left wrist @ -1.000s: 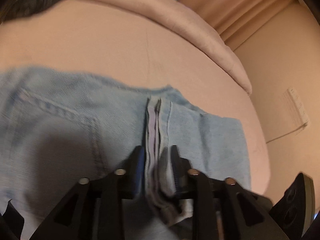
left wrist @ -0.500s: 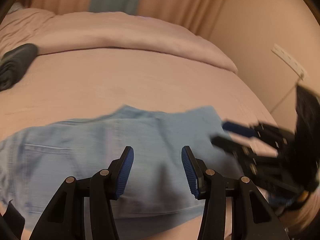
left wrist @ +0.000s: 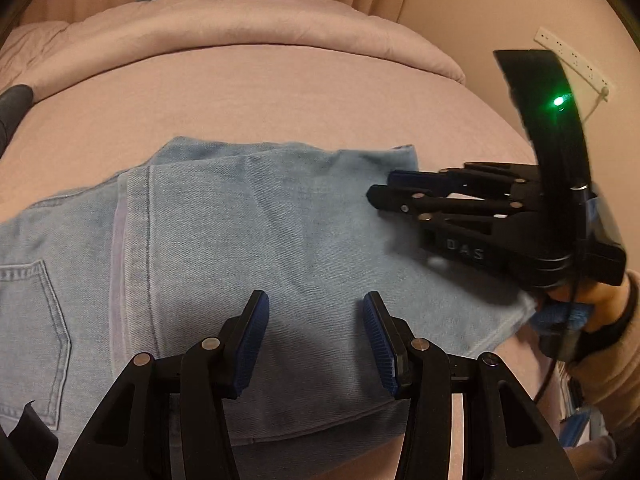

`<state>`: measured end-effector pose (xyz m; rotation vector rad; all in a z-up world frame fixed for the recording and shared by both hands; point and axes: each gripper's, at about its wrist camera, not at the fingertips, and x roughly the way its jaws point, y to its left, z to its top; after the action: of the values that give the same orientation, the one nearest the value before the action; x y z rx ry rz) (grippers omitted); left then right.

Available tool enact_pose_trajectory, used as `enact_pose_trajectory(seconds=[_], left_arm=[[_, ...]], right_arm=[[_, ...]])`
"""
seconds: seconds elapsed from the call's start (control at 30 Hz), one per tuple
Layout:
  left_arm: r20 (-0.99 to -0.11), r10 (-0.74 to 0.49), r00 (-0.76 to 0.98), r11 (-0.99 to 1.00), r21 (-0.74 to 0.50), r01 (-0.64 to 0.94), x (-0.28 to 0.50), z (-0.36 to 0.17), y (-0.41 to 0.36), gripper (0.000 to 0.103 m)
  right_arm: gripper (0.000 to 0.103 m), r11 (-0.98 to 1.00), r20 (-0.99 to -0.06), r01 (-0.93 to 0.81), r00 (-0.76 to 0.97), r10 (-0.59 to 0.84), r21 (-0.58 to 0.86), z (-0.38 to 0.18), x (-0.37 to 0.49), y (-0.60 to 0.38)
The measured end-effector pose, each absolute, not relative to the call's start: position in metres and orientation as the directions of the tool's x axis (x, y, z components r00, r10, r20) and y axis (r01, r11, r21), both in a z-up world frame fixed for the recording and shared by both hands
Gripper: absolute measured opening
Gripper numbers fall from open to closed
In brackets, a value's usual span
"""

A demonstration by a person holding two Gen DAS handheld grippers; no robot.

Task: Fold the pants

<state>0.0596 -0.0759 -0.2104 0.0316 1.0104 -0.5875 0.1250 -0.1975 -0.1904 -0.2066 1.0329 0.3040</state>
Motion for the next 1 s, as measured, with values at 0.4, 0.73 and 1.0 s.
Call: enact_pose_trajectory(seconds=[0.4, 0.73, 1.0], left_arm=[[-0.792, -0.398, 0.462, 0.884, -0.197, 0.423, 0.046, -0.188, -0.036, 0.048], [-0.792, -0.392, 0.467, 0.890, -0.199, 0.410, 0.044, -0.213, -0.023, 0.048], [-0.755, -0.393, 0.525, 0.912, -0.245, 0.330, 0.030, -0.189, 0.010, 0.072]], right_arm=[[0.025, 0.922, -0.816, -0.377, 0.505, 0.283, 0.087, -0.145, 0.082, -0.207], [0.011, 0.882, -0.878, -0.464, 0.385, 0.285, 0.083, -0.180, 0.014, -0.206], [0.024, 0.883, -0.868, -0.446, 0.368, 0.333, 0.150, -0.159, 0.024, -0.205]])
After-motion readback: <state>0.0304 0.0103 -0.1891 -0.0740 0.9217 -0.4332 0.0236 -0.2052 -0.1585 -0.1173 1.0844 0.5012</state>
